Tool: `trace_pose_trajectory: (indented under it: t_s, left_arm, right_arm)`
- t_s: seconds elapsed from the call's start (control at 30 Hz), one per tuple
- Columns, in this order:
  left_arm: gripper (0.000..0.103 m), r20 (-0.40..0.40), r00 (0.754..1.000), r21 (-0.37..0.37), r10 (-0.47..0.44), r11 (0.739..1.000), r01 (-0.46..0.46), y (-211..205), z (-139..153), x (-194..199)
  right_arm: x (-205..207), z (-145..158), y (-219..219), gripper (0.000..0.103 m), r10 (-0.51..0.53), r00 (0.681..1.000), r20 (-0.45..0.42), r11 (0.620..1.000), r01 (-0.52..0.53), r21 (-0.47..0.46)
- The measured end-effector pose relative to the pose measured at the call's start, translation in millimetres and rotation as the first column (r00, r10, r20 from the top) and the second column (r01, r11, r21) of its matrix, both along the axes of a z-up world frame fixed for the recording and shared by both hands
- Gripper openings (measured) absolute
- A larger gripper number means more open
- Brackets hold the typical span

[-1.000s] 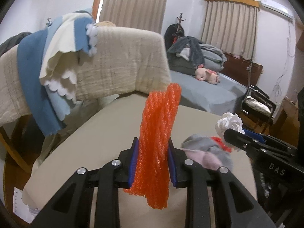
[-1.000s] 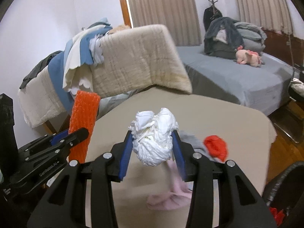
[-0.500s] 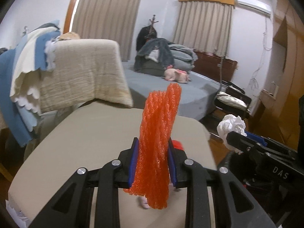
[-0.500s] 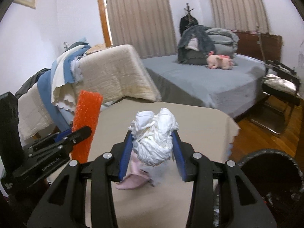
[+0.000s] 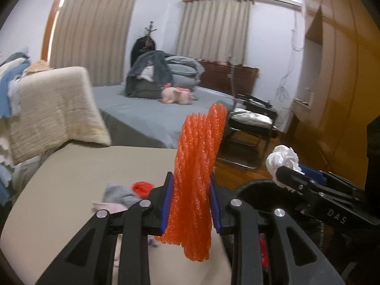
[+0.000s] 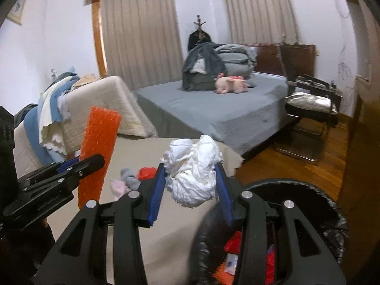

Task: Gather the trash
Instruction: 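Carry the orange net and white tissue over the bin and release both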

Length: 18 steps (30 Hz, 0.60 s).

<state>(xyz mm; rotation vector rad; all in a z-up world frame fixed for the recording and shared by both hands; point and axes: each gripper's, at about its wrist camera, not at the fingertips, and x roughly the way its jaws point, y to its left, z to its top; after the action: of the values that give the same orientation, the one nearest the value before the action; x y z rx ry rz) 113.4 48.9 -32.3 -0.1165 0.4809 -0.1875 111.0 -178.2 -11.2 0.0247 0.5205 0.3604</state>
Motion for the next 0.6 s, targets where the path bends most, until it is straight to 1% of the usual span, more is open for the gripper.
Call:
trace_pose_trajectory:
  t_s: [0.13,0.3,0.6]
  left_arm:
    - [0.028,0.002,0.998,-0.001,-0.067,0.998,0.067,-31.2,1.3,2.9]
    - [0.028,-0.007,0.991,-0.001,-0.136,0.991,0.136,-60.7,-3.1,8.6]
    - [0.028,-0.046,0.967,-0.011,-0.249,0.968,0.249,-110.7,-22.4,24.9]
  right_arm:
    - [-5.5,-0.5,-29.6,0.041,-0.056,0.998,0.005,0.998,0.056,0.001]
    - [-9.1,-9.1,-65.8,0.041,-0.129,0.992,-0.006,0.992,0.129,-0.002]
    - [-10.6,-29.5,-109.3,0.041,-0.227,0.974,-0.027,0.973,0.226,-0.037]
